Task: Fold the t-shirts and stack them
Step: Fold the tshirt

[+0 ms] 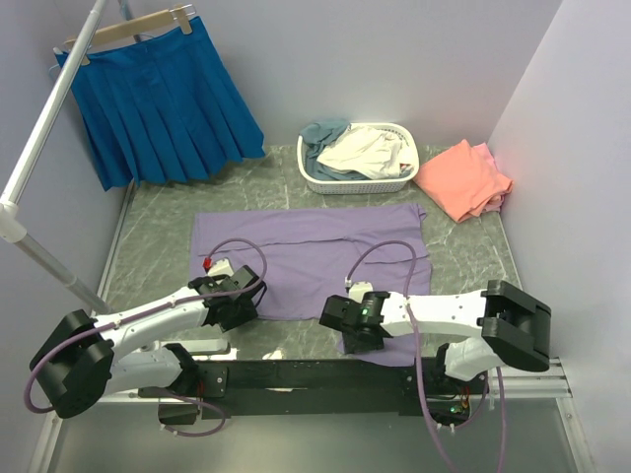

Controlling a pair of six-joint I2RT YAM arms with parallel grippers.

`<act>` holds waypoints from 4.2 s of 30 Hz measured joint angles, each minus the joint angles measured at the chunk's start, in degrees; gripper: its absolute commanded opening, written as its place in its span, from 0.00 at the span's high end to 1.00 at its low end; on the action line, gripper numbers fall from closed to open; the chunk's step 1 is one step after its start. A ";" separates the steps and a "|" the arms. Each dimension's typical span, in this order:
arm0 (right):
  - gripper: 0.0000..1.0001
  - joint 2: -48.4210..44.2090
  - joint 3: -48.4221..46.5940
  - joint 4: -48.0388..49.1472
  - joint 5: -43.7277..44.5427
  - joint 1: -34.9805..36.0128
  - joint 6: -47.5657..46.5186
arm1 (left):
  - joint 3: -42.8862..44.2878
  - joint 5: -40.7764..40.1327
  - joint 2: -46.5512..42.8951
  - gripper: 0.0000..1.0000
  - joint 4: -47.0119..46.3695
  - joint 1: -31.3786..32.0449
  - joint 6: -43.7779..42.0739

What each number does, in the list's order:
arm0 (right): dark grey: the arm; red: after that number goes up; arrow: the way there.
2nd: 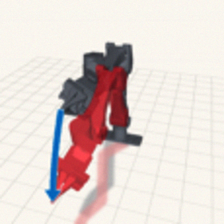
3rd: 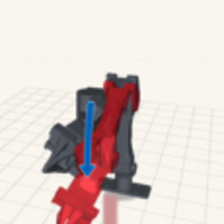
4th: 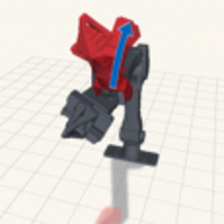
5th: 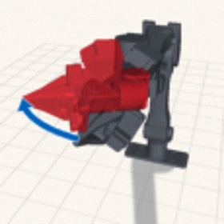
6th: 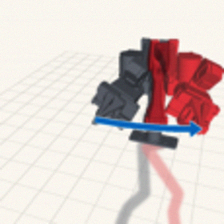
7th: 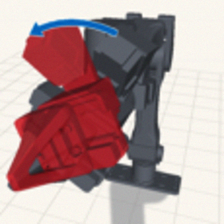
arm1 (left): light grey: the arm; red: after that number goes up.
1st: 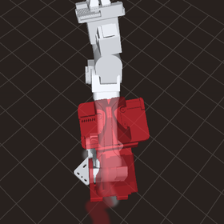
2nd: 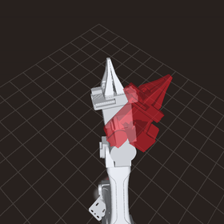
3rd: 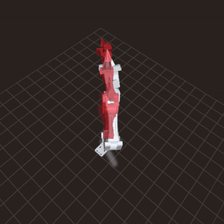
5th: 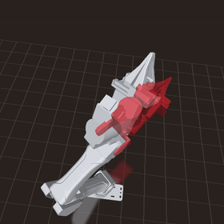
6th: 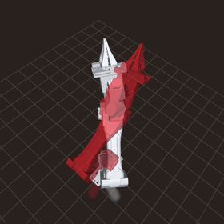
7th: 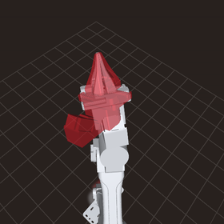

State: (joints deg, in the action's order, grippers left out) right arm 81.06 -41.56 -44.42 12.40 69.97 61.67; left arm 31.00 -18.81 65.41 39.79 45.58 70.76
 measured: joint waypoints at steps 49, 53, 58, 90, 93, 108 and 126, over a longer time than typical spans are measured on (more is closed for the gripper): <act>0.98 -5.09 -2.36 -7.91 7.78 -1.42 0.39 | -1.49 -6.84 -0.22 0.80 -1.40 -1.31 1.68; 0.98 -5.22 -2.36 -8.15 8.22 -2.16 0.39 | -2.10 -7.10 -0.96 0.97 -1.64 -1.44 1.90; 0.98 -5.97 -2.38 -9.09 9.18 -3.87 -0.07 | -1.88 -7.04 -0.76 0.97 -1.84 -1.46 1.64; 1.00 4.15 -17.42 -5.18 12.96 -30.93 -27.34 | 17.16 -2.08 14.84 0.61 -0.81 -19.41 -22.14; 1.00 7.72 -19.45 -4.04 12.94 -32.81 -29.79 | 20.65 -1.33 19.45 0.62 -1.62 -20.72 -24.85; 0.99 14.67 -24.98 0.37 11.78 -37.03 -36.65 | 19.78 8.83 14.01 0.31 2.86 -20.28 -28.85; 0.98 13.88 -22.80 5.49 6.64 -38.53 -40.70 | 8.55 4.59 8.02 0.39 7.39 -14.36 -8.85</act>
State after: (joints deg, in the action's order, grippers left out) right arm 94.94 -64.36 -38.94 19.05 31.44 20.97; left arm 39.55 -14.22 73.43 47.18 31.22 61.91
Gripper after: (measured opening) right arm 0.017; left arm 0.619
